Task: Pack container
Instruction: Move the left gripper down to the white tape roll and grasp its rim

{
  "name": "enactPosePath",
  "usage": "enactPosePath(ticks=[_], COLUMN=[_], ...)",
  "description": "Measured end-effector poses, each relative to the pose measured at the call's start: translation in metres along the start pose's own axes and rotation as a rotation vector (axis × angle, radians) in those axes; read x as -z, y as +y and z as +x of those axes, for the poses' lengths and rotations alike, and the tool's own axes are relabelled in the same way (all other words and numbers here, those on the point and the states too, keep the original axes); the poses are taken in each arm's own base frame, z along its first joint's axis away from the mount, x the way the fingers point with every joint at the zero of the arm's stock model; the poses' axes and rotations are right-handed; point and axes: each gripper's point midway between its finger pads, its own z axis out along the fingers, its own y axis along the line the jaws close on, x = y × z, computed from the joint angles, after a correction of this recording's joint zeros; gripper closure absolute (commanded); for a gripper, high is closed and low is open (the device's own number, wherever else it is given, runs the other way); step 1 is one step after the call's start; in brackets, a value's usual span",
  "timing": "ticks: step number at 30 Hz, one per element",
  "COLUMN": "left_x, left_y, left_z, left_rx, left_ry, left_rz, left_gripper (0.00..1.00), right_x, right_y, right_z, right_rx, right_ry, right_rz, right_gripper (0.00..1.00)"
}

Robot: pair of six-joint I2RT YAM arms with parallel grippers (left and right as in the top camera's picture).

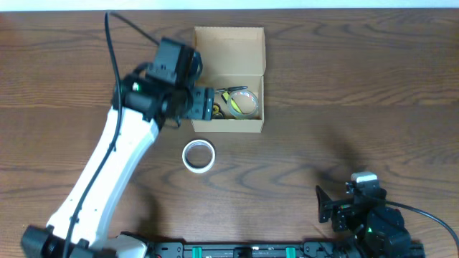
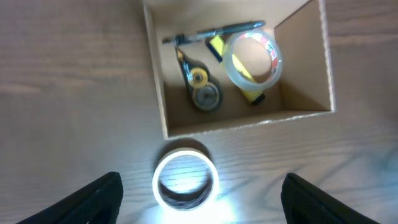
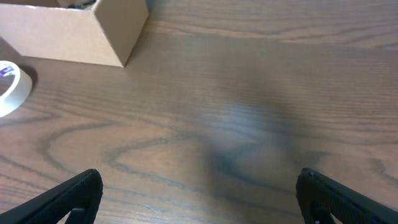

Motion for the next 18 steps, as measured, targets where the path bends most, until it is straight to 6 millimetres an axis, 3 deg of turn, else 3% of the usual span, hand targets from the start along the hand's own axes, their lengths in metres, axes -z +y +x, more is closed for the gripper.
enactPosePath(ticks=[3, 6, 12, 18], left_x=[-0.012, -0.019, -0.059, -0.071], left_y=[0.0, -0.003, 0.003, 0.019], left_z=[0.039, 0.065, 0.122, 0.135], left_rx=[0.071, 0.134, 0.332, 0.553], left_ry=[0.009, 0.011, 0.096, 0.091], left_rz=[0.014, 0.03, -0.004, -0.088], left_gripper=[0.18, 0.17, 0.17, 0.17], right_x=[0.0, 0.0, 0.0, 0.0], right_y=[0.0, 0.0, 0.0, 0.0], right_z=[0.0, 0.0, 0.0, 0.0], right_rx=[0.0, 0.0, 0.0, 0.0], right_ry=[0.0, 0.001, 0.0, 0.0], right_rz=[0.0, -0.001, 0.0, 0.0], right_gripper=[0.01, 0.01, 0.01, 0.01])
